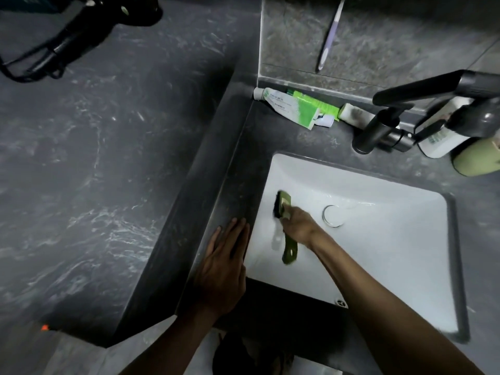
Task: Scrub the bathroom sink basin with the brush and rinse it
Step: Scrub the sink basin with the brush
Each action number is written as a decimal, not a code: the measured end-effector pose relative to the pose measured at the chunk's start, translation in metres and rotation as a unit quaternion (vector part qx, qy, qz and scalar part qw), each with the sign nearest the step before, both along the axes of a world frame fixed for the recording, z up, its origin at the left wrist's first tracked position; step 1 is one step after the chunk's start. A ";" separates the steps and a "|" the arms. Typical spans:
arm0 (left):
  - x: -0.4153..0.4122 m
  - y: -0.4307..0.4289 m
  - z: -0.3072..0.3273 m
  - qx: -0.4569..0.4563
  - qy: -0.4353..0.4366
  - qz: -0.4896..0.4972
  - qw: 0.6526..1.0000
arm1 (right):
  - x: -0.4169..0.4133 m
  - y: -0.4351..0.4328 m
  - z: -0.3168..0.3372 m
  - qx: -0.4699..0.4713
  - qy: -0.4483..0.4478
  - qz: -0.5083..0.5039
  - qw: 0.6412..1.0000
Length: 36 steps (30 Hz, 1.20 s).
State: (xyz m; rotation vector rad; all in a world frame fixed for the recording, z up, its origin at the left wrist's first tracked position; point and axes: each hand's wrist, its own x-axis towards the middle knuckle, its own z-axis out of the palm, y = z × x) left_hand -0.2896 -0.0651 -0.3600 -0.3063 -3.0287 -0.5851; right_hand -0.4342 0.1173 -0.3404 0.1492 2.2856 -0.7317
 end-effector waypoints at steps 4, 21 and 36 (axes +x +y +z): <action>0.000 0.000 0.003 -0.023 -0.006 -0.005 1.000 | 0.049 -0.003 0.033 -0.104 -0.162 0.020 0.981; 0.000 0.000 0.004 -0.022 -0.014 -0.005 1.000 | 0.032 0.020 0.015 0.056 -0.109 0.180 0.976; -0.003 0.000 0.004 -0.030 -0.033 -0.010 0.999 | 0.014 0.029 -0.004 0.109 -0.054 0.136 0.983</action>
